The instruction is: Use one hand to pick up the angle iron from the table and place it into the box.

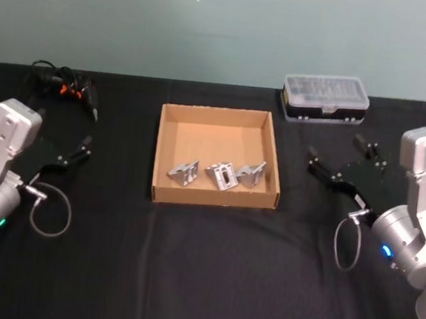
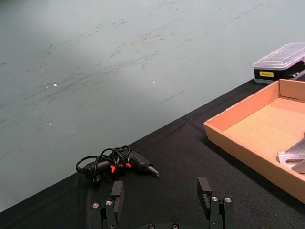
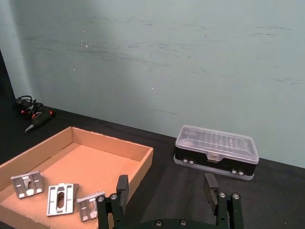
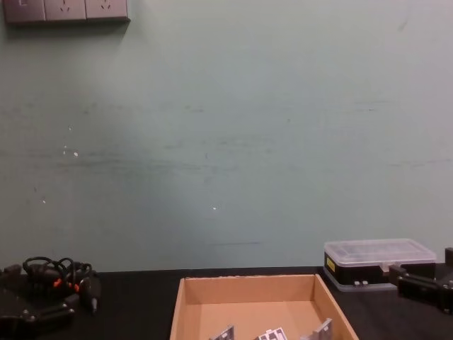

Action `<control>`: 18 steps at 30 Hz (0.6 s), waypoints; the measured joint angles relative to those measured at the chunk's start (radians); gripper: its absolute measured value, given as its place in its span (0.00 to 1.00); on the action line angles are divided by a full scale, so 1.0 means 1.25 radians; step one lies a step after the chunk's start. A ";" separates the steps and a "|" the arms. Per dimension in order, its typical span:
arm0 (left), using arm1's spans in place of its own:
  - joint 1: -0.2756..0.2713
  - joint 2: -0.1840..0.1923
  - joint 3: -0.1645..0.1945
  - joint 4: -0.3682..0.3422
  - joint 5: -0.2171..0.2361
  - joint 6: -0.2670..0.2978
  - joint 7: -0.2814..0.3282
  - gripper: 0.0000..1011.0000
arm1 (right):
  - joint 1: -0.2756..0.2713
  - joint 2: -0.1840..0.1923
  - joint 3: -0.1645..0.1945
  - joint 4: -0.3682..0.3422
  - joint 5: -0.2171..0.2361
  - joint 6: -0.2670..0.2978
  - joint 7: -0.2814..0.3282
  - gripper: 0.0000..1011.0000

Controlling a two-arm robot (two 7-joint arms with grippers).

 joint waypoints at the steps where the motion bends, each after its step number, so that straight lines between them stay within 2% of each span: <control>1: 0.000 0.000 0.000 0.000 0.000 0.000 0.000 1.00 | 0.000 0.000 -0.001 0.000 0.000 0.000 0.000 0.99; 18: 0.000 0.000 0.000 0.000 0.000 0.000 0.000 1.00 | 0.002 0.000 -0.003 -0.002 0.002 0.003 0.000 0.99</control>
